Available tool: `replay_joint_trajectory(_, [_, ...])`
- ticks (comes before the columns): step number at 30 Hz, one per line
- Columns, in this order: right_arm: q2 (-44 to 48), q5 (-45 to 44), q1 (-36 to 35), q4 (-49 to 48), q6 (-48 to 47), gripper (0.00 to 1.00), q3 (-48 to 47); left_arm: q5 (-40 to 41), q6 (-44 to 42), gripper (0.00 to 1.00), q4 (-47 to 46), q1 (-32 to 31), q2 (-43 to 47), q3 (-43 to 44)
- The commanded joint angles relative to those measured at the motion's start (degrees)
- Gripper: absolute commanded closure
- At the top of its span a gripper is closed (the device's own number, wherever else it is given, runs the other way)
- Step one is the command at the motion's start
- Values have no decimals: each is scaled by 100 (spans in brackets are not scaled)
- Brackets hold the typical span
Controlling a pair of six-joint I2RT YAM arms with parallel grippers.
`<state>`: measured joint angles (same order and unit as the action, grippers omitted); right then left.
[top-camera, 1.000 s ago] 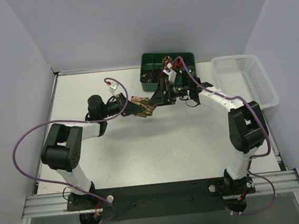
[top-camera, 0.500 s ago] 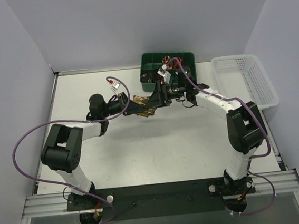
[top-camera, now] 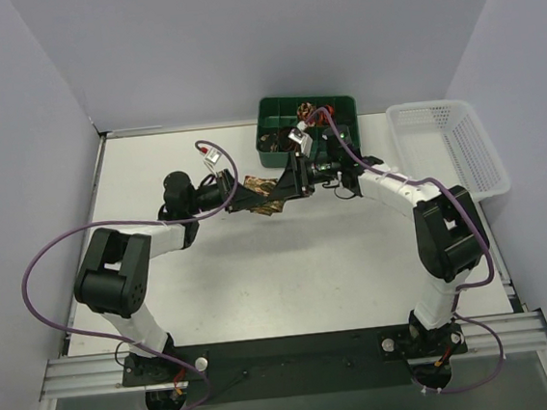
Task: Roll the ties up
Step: Pick up the tie at the center of the board, then place the tie in the storage box.
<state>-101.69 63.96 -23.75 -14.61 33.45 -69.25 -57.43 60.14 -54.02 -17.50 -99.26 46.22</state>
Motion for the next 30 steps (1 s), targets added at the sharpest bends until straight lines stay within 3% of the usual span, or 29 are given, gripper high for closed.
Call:
replay_joint_trajectory(1, [70, 739, -156, -420, 39, 55, 61, 162, -152, 76, -126, -8, 232, 291])
replay_joint_trajectory(3, [70, 784, -183, -428, 12, 45, 87, 162, -143, 76, -126, -17, 223, 291])
replay_joint_trajectory(6, [53, 907, -209, -446, 12, 39, 105, 179, -143, 76, -126, -17, 215, 300])
replay_joint_trajectory(13, [-114, 1004, -227, -429, -5, 41, 149, 144, -64, 75, -214, -61, 162, 370])
replay_joint_trajectory(23, [-308, 1118, -323, -350, -32, 63, 8, 171, -20, 75, -223, -78, 171, 415])
replay_joint_trajectory(30, [-360, 1074, -315, -314, 3, 90, -62, 144, -20, 75, -223, -96, 153, 450])
